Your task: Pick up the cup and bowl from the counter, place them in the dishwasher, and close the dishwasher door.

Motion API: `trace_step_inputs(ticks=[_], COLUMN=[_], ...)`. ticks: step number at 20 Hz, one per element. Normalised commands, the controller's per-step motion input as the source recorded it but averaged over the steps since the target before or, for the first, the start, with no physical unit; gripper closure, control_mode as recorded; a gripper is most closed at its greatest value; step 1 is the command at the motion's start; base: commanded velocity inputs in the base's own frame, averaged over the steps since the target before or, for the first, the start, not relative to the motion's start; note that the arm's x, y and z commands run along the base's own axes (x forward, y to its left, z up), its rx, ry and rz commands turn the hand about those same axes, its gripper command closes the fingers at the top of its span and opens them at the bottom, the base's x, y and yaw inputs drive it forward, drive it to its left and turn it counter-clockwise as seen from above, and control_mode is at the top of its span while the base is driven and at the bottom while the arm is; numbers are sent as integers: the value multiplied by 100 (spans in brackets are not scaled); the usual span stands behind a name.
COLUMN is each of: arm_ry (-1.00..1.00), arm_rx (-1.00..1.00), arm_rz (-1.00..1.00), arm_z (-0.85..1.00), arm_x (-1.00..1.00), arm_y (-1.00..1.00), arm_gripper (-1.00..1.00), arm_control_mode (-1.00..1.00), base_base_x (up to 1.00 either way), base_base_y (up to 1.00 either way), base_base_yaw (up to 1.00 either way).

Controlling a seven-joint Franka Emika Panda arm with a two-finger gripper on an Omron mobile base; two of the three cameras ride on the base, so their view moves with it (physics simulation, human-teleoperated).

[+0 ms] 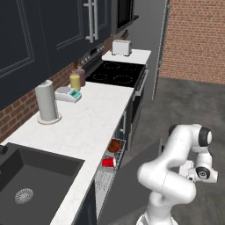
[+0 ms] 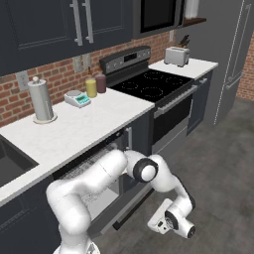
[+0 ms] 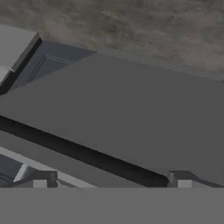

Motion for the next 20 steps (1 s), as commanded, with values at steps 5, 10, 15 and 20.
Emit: trace_step_inputs(ticks=[5,10,15,20], arm_ry=[2,5,4,8], arm_rx=[8,10,12,18], arm_rz=[0,0,0,0], arm_z=[-99,-79,-40,-5], arm_x=[29,41,53,67], arm_y=[0,1,30,52], arm_gripper=[-100,-100,-100,-100], arm_control_mode=[-100,-100,-100,-100], base_base_x=[0,0,0,0], base_base_y=[0,0,0,0], base_base_yaw=[0,0,0,0])
